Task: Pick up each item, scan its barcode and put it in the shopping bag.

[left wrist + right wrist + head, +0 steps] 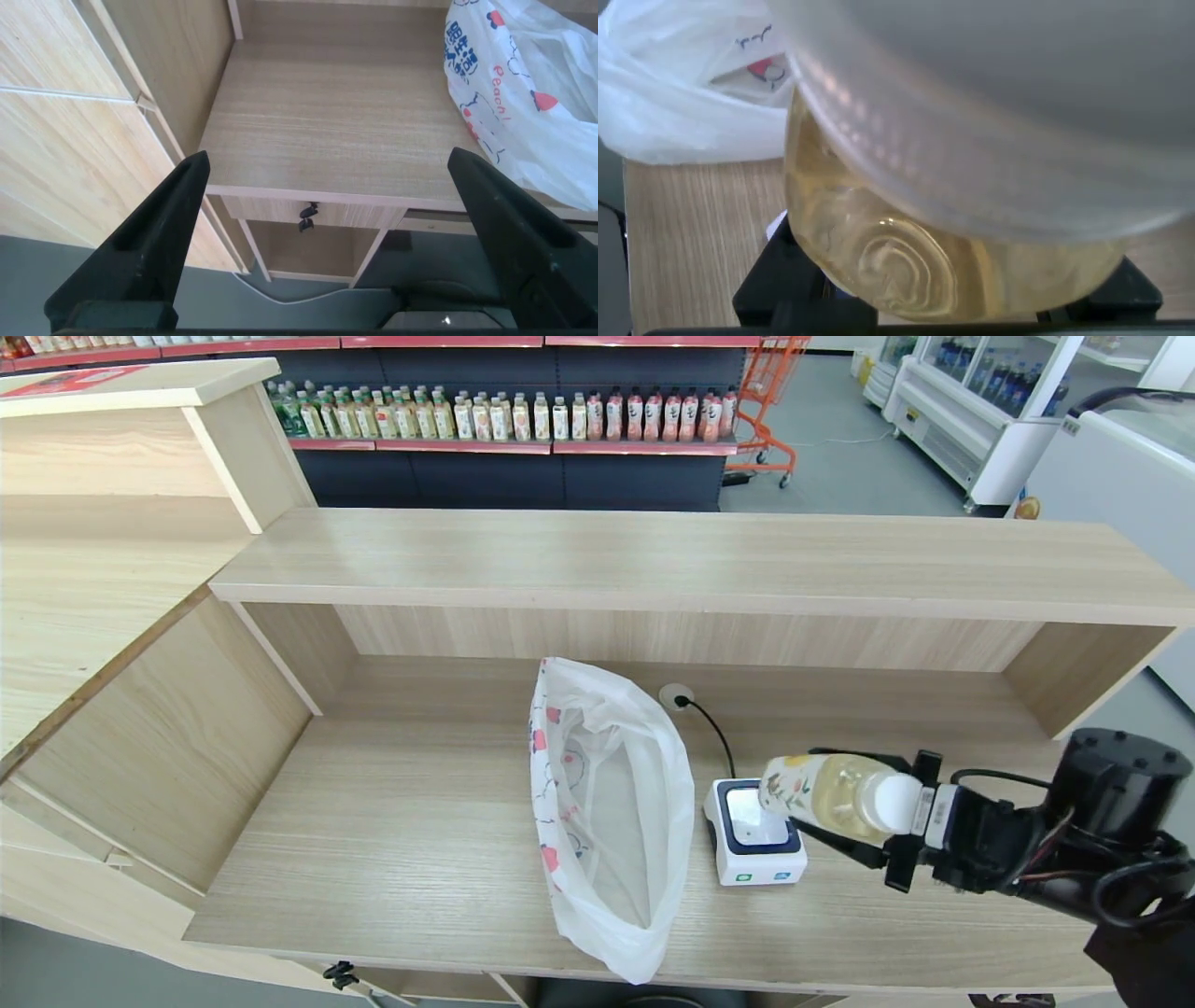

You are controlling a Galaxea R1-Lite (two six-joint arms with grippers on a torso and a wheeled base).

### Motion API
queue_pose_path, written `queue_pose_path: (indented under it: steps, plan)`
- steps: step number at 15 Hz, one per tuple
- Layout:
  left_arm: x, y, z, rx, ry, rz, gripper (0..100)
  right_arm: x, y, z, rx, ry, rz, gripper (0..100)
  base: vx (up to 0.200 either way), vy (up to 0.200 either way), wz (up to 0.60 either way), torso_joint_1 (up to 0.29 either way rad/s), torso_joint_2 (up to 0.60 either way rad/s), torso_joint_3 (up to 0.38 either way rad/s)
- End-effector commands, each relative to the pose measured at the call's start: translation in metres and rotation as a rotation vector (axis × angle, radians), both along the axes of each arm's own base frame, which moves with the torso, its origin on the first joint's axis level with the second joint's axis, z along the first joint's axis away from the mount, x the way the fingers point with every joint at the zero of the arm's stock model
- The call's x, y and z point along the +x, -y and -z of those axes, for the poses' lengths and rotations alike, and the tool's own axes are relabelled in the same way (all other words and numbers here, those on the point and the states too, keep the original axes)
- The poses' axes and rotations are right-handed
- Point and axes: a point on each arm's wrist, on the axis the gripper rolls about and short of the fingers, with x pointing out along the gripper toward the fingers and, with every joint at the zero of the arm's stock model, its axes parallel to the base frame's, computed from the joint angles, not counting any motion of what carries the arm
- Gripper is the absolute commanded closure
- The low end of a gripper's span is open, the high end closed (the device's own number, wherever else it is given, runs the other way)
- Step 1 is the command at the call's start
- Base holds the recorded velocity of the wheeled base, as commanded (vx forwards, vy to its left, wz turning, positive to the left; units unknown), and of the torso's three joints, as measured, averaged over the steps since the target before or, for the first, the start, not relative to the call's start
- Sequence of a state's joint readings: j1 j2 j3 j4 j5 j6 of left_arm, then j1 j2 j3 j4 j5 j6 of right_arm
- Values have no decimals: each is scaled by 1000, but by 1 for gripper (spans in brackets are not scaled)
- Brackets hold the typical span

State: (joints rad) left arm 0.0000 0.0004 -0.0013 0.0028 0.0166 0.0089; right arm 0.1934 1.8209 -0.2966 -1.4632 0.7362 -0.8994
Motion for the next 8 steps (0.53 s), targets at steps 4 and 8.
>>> queue_pose_path:
  steps: [4, 8]
  plan:
    - [0, 0, 0, 0, 0, 0, 0, -52, 14, -45, 303, -206, 296, 100, 0, 0, 0, 0, 0, 0]
    - [0, 0, 0, 0, 0, 0, 0, -81, 6, -71, 519, -517, 442, 100, 0, 0, 0, 0, 0, 0]
